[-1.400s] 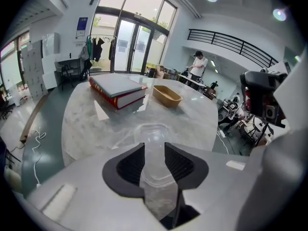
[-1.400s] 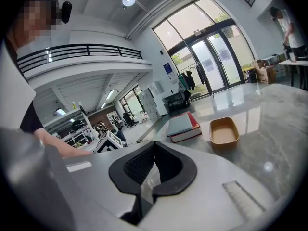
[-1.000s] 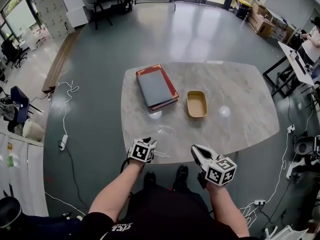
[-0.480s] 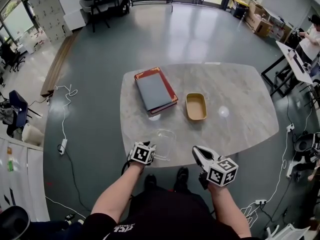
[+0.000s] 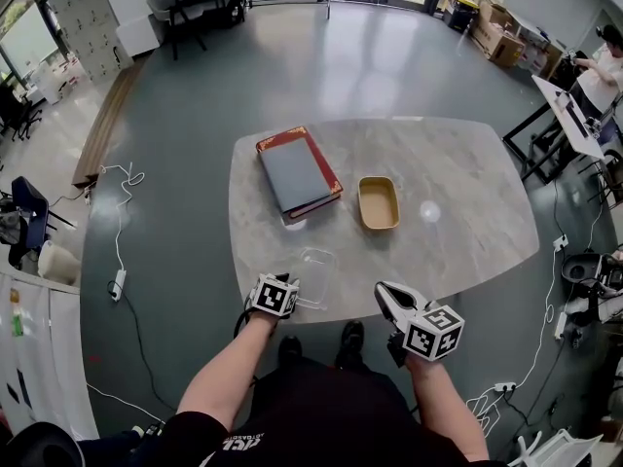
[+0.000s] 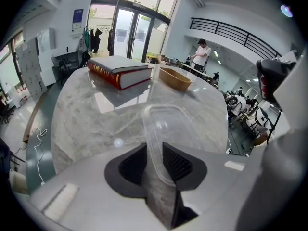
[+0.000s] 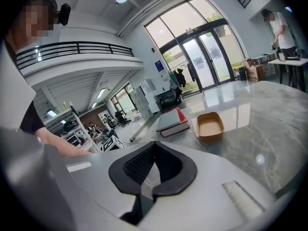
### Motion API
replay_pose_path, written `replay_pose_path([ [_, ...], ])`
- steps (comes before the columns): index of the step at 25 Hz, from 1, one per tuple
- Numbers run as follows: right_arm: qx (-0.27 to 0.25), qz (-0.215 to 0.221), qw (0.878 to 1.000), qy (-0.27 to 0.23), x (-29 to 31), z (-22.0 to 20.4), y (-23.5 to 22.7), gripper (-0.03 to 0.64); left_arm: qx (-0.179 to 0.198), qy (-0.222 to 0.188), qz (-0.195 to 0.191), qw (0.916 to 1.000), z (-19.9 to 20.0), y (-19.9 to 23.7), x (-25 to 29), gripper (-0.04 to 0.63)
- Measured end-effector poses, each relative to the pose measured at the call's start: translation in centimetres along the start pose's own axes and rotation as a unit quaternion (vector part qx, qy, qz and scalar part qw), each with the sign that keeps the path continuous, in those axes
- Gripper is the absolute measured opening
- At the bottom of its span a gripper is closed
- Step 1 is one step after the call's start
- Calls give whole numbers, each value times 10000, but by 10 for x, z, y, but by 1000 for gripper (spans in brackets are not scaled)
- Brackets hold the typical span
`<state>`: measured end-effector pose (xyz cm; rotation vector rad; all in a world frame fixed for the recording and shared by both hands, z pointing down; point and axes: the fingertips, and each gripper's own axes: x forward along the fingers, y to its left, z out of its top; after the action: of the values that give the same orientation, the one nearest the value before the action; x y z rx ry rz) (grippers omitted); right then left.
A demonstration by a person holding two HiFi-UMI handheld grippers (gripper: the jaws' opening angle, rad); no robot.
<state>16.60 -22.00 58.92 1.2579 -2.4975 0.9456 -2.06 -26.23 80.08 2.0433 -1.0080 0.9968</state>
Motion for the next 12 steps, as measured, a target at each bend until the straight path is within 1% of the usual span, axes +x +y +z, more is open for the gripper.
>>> replay_pose_path([
  [2, 9, -13, 10000, 0, 0, -1, 0, 14, 191, -63, 61, 9998, 0, 0, 1, 92],
  [4, 18, -7, 10000, 1, 1, -1, 2, 14, 439, -97, 128, 9989, 3, -1, 0, 89],
  [5, 22, 0, 10000, 3, 1, -1, 3, 14, 487, -79, 166, 9986, 5, -2, -2, 89],
  [8, 35, 18, 10000, 7, 1, -1, 5, 14, 415, -47, 222, 9989, 7, -3, -3, 86],
  [12, 36, -8, 10000, 7, 0, -3, 5, 14, 453, 8, 193, 9988, 5, -2, -4, 72],
])
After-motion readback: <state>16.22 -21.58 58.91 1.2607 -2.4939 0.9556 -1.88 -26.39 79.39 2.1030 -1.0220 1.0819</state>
